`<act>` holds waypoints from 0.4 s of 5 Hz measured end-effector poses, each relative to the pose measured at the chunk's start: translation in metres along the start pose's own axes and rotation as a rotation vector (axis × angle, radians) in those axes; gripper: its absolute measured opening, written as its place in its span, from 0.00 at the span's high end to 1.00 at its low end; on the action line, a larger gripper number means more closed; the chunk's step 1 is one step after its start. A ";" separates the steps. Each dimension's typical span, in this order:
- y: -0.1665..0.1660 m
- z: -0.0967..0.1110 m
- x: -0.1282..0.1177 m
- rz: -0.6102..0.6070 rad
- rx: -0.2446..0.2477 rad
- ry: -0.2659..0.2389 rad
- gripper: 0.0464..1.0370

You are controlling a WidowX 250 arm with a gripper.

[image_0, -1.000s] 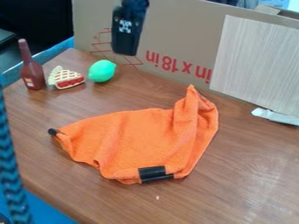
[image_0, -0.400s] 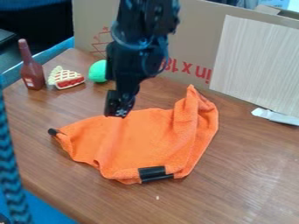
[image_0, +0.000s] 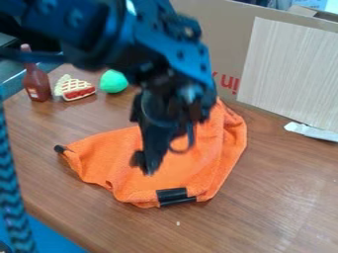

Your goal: Unfold the cloth from bottom right to top left

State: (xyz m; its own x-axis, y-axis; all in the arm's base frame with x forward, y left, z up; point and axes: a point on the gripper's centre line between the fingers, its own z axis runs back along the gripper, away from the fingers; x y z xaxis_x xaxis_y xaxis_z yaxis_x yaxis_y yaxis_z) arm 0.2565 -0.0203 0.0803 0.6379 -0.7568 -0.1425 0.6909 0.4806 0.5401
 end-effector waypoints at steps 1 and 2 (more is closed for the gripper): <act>-0.021 -0.011 0.009 -0.051 0.005 0.005 0.04; -0.033 -0.014 0.017 -0.085 0.013 0.009 0.04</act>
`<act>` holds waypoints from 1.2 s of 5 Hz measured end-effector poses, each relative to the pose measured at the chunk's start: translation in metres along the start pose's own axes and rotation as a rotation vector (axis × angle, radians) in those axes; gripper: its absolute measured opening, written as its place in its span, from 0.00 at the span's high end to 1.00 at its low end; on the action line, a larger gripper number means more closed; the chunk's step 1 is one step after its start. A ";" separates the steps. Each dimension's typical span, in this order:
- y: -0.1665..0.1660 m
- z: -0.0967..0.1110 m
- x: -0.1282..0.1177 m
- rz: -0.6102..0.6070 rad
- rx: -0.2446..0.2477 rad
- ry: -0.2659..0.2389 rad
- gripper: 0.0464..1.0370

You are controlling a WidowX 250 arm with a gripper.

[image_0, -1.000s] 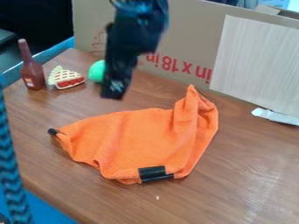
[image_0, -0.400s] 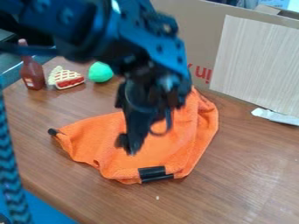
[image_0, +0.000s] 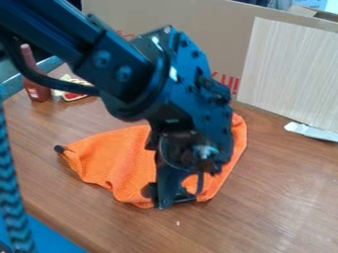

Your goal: Unfold the cloth from bottom right to top left

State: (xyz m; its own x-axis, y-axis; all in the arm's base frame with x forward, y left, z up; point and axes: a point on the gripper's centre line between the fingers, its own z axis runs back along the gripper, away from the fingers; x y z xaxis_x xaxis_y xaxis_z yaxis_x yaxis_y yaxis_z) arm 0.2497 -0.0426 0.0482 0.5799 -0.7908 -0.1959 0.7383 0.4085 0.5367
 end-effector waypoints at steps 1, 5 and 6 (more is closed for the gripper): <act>-0.012 -0.007 0.007 -0.040 -0.011 0.003 0.04; -0.018 -0.036 0.032 -0.059 -0.024 0.044 0.09; -0.013 -0.038 0.032 -0.046 -0.033 0.044 0.38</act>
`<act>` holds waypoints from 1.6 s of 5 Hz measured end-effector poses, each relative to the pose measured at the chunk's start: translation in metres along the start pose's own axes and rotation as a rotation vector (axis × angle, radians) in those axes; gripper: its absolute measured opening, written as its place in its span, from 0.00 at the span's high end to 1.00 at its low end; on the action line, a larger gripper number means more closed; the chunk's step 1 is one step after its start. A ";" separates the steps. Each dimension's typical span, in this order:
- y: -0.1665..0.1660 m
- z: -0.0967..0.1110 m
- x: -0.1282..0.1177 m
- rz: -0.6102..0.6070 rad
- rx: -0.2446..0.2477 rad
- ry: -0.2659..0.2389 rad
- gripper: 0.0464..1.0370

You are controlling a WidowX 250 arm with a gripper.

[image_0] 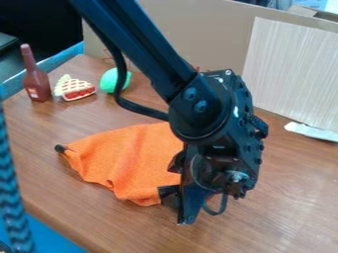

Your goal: Unfold the cloth from bottom right to top left

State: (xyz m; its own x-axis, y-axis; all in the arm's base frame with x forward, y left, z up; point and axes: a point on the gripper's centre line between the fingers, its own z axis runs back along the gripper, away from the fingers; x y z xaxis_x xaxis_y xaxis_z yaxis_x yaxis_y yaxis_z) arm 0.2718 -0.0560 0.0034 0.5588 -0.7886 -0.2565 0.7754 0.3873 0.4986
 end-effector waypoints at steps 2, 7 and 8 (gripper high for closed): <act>-0.006 0.003 -0.004 -0.036 -0.040 -0.016 0.89; -0.023 0.060 -0.023 -0.065 -0.148 -0.184 0.99; 0.012 0.059 -0.038 0.018 -0.208 -0.191 0.99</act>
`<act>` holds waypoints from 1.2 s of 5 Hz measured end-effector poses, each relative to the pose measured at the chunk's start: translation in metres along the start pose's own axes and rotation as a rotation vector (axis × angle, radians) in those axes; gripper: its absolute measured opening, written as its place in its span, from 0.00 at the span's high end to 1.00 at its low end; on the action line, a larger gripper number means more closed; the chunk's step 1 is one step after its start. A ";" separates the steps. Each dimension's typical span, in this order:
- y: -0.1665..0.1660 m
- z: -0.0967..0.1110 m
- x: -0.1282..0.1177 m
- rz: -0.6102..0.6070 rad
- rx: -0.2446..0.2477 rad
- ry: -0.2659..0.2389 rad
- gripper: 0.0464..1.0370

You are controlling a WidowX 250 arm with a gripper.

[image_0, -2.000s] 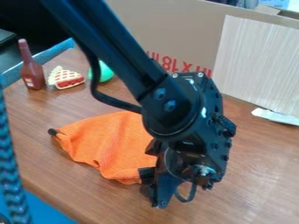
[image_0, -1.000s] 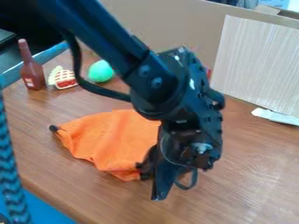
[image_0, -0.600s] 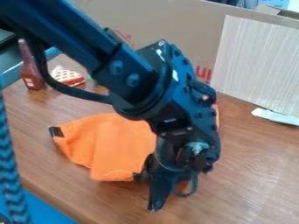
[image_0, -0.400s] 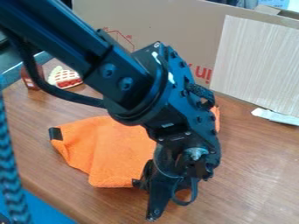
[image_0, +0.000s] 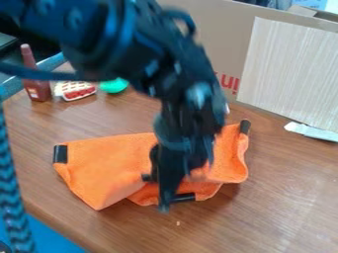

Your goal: Unfold the cloth from bottom right to top left

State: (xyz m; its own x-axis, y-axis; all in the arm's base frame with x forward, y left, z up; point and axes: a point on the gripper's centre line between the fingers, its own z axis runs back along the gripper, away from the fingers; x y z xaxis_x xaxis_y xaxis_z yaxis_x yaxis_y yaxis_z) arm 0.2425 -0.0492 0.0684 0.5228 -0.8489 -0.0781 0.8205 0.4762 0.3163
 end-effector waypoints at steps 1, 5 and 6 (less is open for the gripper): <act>0.046 0.010 -0.006 0.090 -0.053 -0.039 0.99; 0.163 -0.014 -0.030 0.279 -0.274 0.014 0.99; 0.193 -0.021 -0.037 0.319 -0.309 0.007 0.99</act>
State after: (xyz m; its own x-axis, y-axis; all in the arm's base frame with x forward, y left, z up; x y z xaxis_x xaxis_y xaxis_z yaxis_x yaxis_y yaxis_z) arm 0.3864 0.0791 0.1122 0.7620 -0.6469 -0.0295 0.6476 0.7615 0.0281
